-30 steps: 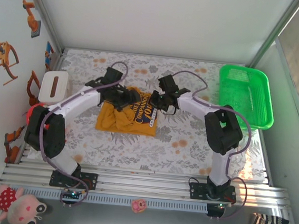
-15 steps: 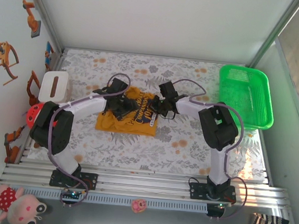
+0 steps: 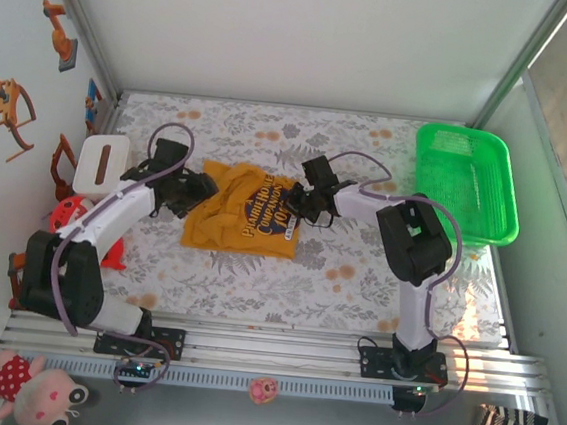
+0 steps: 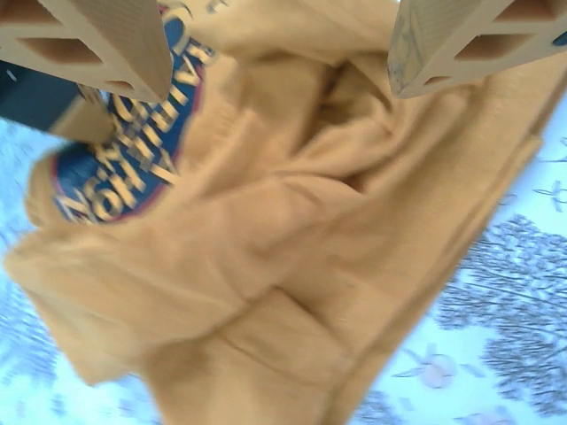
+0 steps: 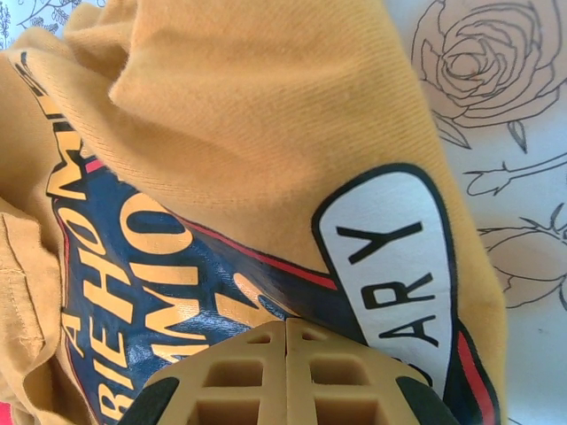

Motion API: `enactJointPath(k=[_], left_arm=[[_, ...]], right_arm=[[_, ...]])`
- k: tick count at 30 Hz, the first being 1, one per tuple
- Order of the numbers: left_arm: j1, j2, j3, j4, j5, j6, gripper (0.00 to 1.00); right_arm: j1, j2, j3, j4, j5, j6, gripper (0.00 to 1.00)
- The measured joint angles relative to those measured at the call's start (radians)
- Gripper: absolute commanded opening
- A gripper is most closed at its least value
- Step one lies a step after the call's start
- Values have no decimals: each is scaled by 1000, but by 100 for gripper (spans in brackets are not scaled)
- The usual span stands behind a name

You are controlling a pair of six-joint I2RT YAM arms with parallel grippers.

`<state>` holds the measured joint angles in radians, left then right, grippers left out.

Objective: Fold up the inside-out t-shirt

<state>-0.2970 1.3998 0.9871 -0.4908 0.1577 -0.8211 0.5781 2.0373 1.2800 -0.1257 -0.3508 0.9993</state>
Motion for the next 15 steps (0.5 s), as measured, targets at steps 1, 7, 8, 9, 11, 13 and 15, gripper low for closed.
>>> enactJointPath(k=[1,7,8,9,11,13,15], left_arm=[[-23,-12,10,-3,-1,6,66],[-255,14,138,-67,-76,125,73],[-288,35,153,-81,-110,150,73],[-316,59,161,-95,-146,174,73],[-352,111,163,-126,-218,213,74],[-370,166,162,-158,-285,245,74],[-378,216,158,-180,-350,274,74]], right_arm=[[0,0,0,0,0,0,0],[0,0,0,0,0,0,0],[0,0,0,0,0,0,0],[0,0,0,-1,0,0,0],[0,0,0,-1,0,0,0],[0,0,0,-1,0,0,0],[0,0,0,-1,0,0,0]])
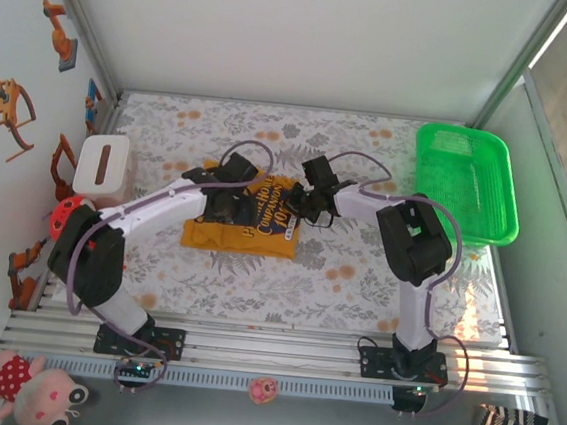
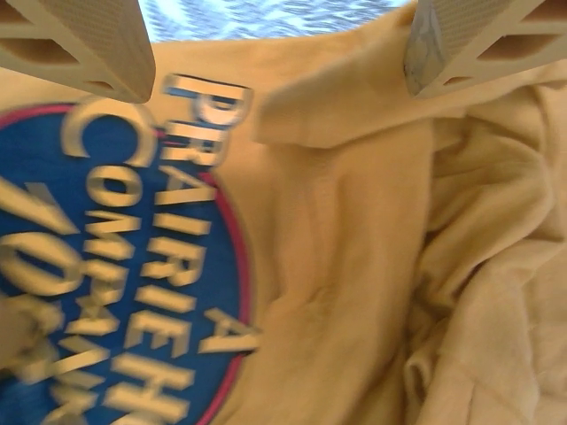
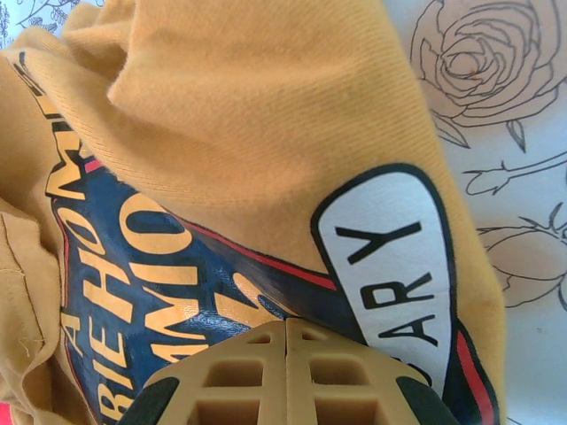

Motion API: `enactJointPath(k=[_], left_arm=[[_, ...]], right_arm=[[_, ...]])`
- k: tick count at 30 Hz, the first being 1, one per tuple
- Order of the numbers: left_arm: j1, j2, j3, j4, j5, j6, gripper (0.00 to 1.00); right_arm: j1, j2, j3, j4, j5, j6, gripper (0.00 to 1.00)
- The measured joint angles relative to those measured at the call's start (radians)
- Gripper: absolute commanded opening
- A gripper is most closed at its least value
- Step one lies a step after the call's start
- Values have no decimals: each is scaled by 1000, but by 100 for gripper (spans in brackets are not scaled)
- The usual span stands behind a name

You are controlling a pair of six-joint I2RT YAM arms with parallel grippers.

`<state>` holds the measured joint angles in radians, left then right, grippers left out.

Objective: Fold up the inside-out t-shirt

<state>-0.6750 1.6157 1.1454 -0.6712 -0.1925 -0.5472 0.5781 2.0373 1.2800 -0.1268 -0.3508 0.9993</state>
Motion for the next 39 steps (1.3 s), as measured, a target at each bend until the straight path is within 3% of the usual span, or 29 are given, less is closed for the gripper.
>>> enactJointPath(k=[2,4,8,10,16,23,25,27,30,34,39], left_arm=[[-3,30,-3,-11,-43,23,70],[-4,48,-3,-14,-76,45,57],[-5,76,-3,-5,-122,76,15],[-5,92,-3,-2,-138,83,0],[33,92,-10,4,-157,45,0],[233,-106,-208,66,-71,-107,0],[280,-146,-256,84,-40,-155,14],[325,-169,-300,103,-8,-201,51],[385,-177,-333,107,22,-230,77],[401,-192,-293,92,22,-217,83],[334,-211,-142,84,10,-155,83]], right_arm=[[0,0,0,0,0,0,0],[0,0,0,-2,0,0,0],[0,0,0,-7,0,0,0],[0,0,0,-9,0,0,0],[0,0,0,-15,0,0,0],[-3,0,0,-18,0,0,0],[-4,0,0,-18,0,0,0],[-5,0,0,-19,0,0,0],[-6,0,0,-22,0,-1,0],[-6,0,0,-22,-1,-1,0],[-6,2,0,-22,-1,-1,0]])
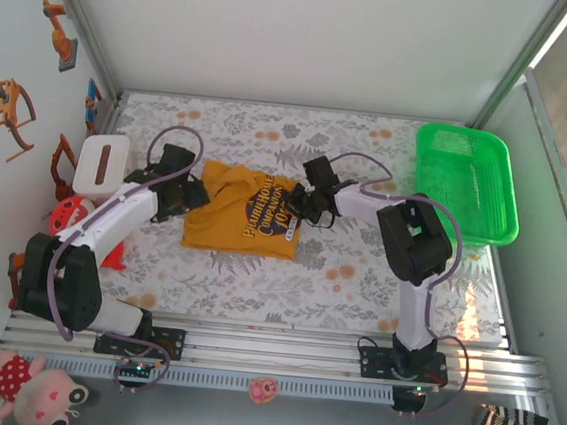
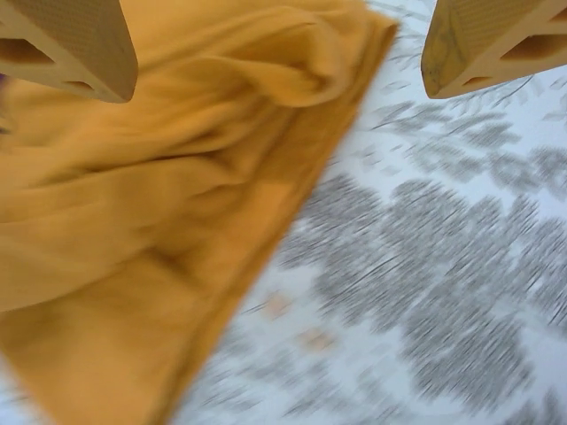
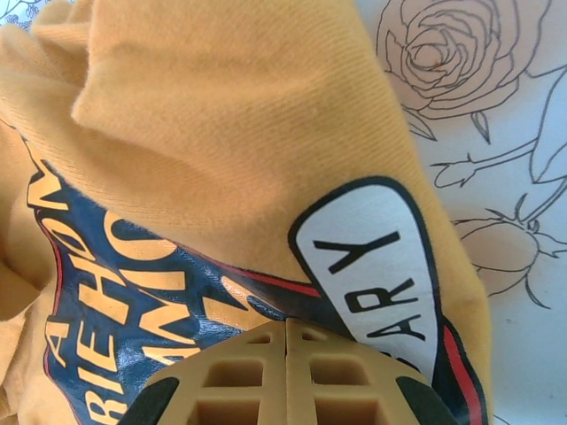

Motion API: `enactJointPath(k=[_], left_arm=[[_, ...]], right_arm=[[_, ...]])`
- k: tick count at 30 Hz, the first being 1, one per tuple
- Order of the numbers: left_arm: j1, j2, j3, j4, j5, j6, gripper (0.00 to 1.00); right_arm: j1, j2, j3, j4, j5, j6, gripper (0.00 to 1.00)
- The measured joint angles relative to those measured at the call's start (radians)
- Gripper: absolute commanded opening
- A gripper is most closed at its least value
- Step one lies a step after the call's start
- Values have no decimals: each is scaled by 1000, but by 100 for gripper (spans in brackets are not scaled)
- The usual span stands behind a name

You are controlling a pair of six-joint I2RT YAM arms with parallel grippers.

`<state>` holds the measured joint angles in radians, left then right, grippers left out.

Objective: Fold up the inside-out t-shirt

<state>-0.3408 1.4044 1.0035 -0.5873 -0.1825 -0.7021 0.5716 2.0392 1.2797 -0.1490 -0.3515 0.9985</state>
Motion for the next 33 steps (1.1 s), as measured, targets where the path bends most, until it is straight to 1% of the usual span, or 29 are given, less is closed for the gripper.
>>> enactJointPath(k=[4,9,11,14,18,20,21,23,25,27,30,33], left_arm=[[-115,56,140,5,-1,27,82],[-221,253,276,28,24,29,83],[-245,338,313,33,28,26,83],[-258,437,351,33,21,10,83],[-257,522,404,16,-16,-15,81],[-254,553,435,13,-32,-23,73],[-254,566,450,12,-37,-25,65],[-253,587,478,11,-46,-31,44],[-251,601,496,14,-51,-32,19],[-247,603,507,14,-53,-32,1],[-230,599,516,17,-47,-18,0],[-180,581,510,22,-7,1,0]], right_arm=[[0,2,0,1,0,0,0],[0,5,0,1,0,0,0],[0,5,0,1,0,0,0],[0,5,-3,3,0,0,0],[0,5,-5,7,0,0,0],[0,5,-9,11,-1,0,0],[0,5,-10,13,-2,0,0],[0,5,-11,13,-3,0,0],[0,5,-11,13,-4,0,0],[0,5,-11,13,-3,0,0],[0,5,-11,13,-3,-1,0],[0,5,-11,13,-4,-3,0]])
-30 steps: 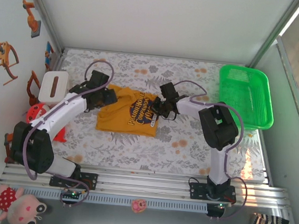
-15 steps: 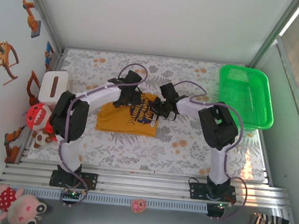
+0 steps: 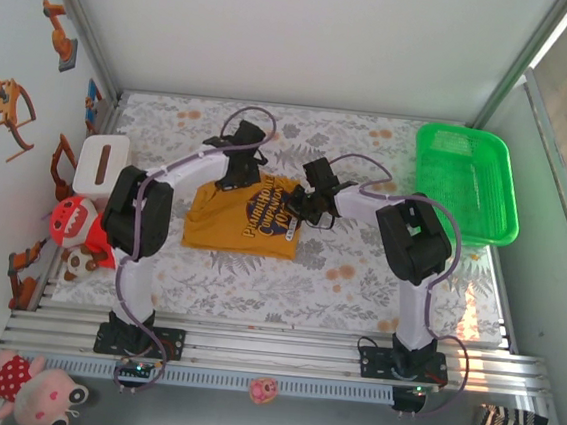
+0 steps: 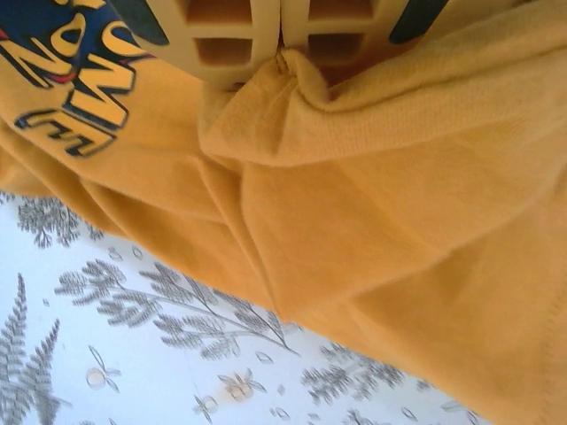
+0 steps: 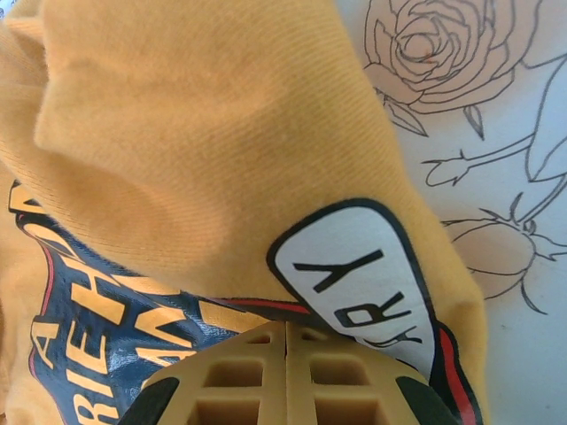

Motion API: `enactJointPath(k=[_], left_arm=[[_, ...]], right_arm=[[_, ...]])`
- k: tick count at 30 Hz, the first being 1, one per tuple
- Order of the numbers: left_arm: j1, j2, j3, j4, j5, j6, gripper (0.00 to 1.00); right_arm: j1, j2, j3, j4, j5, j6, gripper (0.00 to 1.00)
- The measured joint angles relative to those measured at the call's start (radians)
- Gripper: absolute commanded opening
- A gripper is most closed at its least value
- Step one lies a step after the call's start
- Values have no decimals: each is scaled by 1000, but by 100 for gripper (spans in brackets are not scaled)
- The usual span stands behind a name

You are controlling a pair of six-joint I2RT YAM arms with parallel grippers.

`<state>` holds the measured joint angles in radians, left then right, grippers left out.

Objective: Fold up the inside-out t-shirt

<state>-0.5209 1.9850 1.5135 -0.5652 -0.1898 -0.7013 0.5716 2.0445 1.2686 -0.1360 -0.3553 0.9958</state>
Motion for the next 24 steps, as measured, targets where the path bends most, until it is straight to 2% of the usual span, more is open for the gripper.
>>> enactJointPath(k=[4,5,7,9,11,14,16,19,24], left_arm=[[137,-61,-40,25,97,39,0],[174,-71,-44,29,124,48,5],[261,-82,-44,41,184,72,39],[336,-84,-44,55,234,83,59],[397,-84,-44,61,277,84,69],[457,-93,-46,73,323,84,75],[463,-119,-57,81,349,80,76],[423,-206,-105,102,385,60,78],[249,-365,-269,196,422,-28,80]], right_arm=[[0,0,0,0,0,0,0],[0,0,0,0,0,0,0],[0,0,0,0,0,0,0],[0,1,0,0,0,0,0],[0,2,0,0,0,0,0],[0,2,0,0,0,0,0],[0,2,0,0,0,0,0],[0,2,0,-1,0,0,0],[0,2,3,-6,0,-5,0]])
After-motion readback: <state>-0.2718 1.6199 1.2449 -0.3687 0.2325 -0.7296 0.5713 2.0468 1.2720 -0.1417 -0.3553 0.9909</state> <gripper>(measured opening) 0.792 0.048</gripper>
